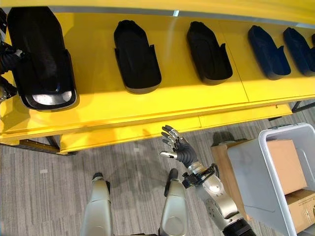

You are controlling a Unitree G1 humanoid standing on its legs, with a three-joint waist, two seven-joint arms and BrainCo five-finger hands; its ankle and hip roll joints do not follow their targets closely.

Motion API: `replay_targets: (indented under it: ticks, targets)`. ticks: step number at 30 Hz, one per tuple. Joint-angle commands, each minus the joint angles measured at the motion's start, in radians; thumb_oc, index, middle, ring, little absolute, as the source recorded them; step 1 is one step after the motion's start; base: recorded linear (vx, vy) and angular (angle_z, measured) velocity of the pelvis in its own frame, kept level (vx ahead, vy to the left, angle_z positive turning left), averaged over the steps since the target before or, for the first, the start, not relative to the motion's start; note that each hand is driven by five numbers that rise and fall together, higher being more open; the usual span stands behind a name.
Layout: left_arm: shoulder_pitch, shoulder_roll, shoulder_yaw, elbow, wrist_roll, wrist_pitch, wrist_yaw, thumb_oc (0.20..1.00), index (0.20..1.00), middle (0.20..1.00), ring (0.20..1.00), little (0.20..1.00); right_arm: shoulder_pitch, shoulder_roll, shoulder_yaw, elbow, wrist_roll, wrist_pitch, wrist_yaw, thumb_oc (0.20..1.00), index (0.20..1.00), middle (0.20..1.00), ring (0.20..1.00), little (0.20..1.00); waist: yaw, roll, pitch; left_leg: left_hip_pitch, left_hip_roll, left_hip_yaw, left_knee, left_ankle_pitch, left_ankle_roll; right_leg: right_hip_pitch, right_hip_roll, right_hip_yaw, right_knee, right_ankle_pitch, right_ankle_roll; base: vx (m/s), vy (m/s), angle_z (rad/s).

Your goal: Move parts from the plastic box to the shelf.

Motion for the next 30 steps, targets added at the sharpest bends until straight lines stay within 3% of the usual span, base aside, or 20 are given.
replay_targets:
  ticks: [1, 13, 14, 15, 16, 17, 30]
  targets:
    - [-0.133, 0.025, -0.005, 0.054, -0.01, -0.031, 0.034, 0.2, 0.2, 0.2, 0.2, 0.2, 0.006, -0.038, -0.032, -0.05, 0.032, -0.042, 0.02, 1.0, 1.0, 1.0, 1.0, 1.0, 0.005, 0.025, -0.066, -0.007, -0.046, 0.076, -0.018, -0.007, 0.117, -0.017, 0.042, -0.007, 0.099, -0.115, -0.072, 0.0, 0.0, 0.0]
    - [-0.141, 0.027, -0.002, 0.071, -0.023, -0.026, 0.039, 0.2, 0.2, 0.2, 0.2, 0.2, 0.015, -0.043, -0.029, -0.049, 0.037, -0.038, 0.026, 1.0, 1.0, 1.0, 1.0, 1.0, 0.005, 0.026, -0.066, -0.021, -0.042, 0.081, -0.004, -0.015, 0.118, -0.035, 0.045, 0.003, 0.107, -0.119, -0.076, 0.0, 0.001, -0.01]
    - [-0.139, 0.028, 0.001, 0.067, -0.022, -0.026, 0.041, 0.282, 0.282, 0.282, 0.282, 0.282, 0.015, -0.044, -0.03, -0.049, 0.037, -0.039, 0.026, 1.0, 1.0, 1.0, 1.0, 1.0, 0.005, 0.026, -0.067, -0.022, -0.041, 0.082, -0.004, -0.015, 0.118, -0.037, 0.045, 0.003, 0.108, -0.12, -0.076, 0.01, 0.011, -0.06]
    - [-0.138, 0.03, 0.001, 0.066, -0.02, -0.026, 0.043, 0.586, 0.586, 0.586, 0.586, 0.586, 0.015, -0.046, -0.03, -0.048, 0.037, -0.038, 0.027, 1.0, 1.0, 1.0, 1.0, 1.0, 0.005, 0.027, -0.068, -0.024, -0.041, 0.081, -0.002, -0.016, 0.118, -0.039, 0.045, 0.004, 0.111, -0.122, -0.076, 0.0, 0.01, -0.05]
    - [-0.136, 0.028, 0.005, 0.06, -0.019, -0.026, 0.046, 0.818, 0.818, 0.818, 0.818, 0.818, 0.016, -0.046, -0.03, -0.049, 0.037, -0.038, 0.028, 1.0, 1.0, 1.0, 1.0, 1.0, 0.005, 0.027, -0.068, -0.026, -0.041, 0.082, -0.001, -0.016, 0.117, -0.041, 0.045, 0.004, 0.112, -0.123, -0.077, 0.01, 0.009, -0.03]
    - [-0.132, 0.03, 0.01, 0.059, -0.024, -0.027, 0.046, 1.0, 1.0, 1.0, 1.0, 1.0, 0.017, -0.046, -0.032, -0.048, 0.039, -0.038, 0.03, 1.0, 1.0, 1.0, 1.0, 1.0, 0.004, 0.027, -0.07, -0.027, -0.041, 0.081, 0.001, -0.016, 0.117, -0.042, 0.046, 0.006, 0.112, -0.124, -0.077, 0.0, 0.0, 0.0]
    - [-0.129, 0.046, 0.027, 0.059, -0.041, -0.032, 0.06, 1.0, 1.0, 1.0, 1.0, 1.0, 0.029, -0.055, -0.05, -0.045, 0.041, -0.037, 0.03, 1.0, 1.0, 1.0, 1.0, 1.0, 0.0, 0.03, -0.081, -0.035, -0.036, 0.087, 0.012, -0.021, 0.113, -0.059, 0.048, 0.015, 0.132, -0.128, -0.078, 0.0, 0.0, -0.01]
